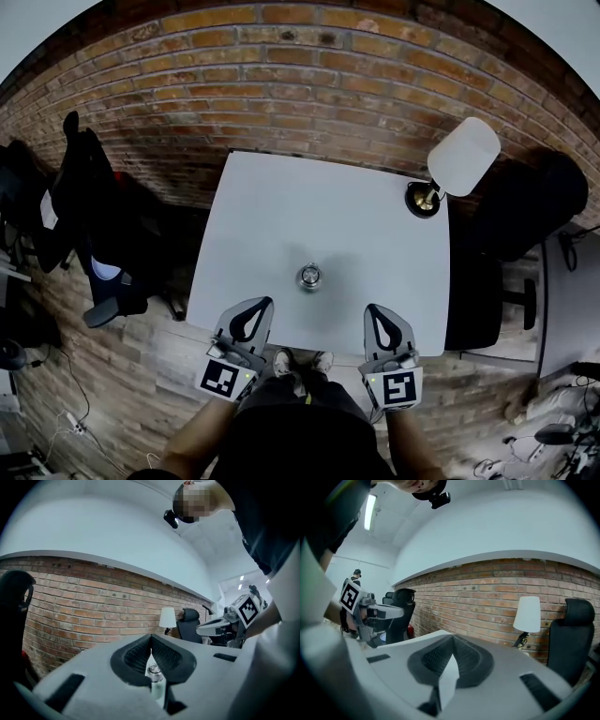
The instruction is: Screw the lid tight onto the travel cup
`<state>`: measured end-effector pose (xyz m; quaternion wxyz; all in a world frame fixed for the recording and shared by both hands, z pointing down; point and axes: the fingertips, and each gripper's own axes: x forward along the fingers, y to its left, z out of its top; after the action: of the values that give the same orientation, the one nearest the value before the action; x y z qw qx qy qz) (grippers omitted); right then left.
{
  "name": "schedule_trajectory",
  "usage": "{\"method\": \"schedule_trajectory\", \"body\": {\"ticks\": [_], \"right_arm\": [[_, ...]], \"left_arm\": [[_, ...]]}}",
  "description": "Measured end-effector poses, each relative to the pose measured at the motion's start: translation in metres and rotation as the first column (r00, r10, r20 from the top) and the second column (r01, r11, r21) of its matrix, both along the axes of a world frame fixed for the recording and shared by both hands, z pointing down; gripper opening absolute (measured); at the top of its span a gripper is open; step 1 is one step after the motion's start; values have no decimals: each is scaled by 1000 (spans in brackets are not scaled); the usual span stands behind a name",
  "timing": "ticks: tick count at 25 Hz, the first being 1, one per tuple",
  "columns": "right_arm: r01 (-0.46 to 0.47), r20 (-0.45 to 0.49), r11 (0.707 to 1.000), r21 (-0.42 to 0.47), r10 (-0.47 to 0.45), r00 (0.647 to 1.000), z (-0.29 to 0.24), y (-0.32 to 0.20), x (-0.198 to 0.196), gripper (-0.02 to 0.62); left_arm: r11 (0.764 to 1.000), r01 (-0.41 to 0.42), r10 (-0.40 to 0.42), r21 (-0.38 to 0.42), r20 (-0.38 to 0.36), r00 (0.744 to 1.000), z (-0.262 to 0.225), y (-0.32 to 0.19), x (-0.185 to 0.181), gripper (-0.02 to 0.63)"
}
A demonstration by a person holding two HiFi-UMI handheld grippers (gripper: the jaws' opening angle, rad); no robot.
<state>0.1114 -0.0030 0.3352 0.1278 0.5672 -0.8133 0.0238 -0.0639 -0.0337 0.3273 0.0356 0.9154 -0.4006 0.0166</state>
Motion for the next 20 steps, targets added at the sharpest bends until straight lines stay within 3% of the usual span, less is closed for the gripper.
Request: {"method": "schedule_trajectory", "body": {"ticks": [5,10,20], "right_arm": [[62,8,997,-48,-62,998,32,-8,-6,24],[129,31,986,-106,-126,992,70,-21,-18,76],[241,54,957,-163,-235,970,150,-49,-53,183]], "left_arm": [[1000,0,0,21,29,1000,22,-10,7,25],[997,-8,10,-74,30,999,48,-14,18,25],[994,-17,21,-112,41,999,100,-27,26,25]]}}
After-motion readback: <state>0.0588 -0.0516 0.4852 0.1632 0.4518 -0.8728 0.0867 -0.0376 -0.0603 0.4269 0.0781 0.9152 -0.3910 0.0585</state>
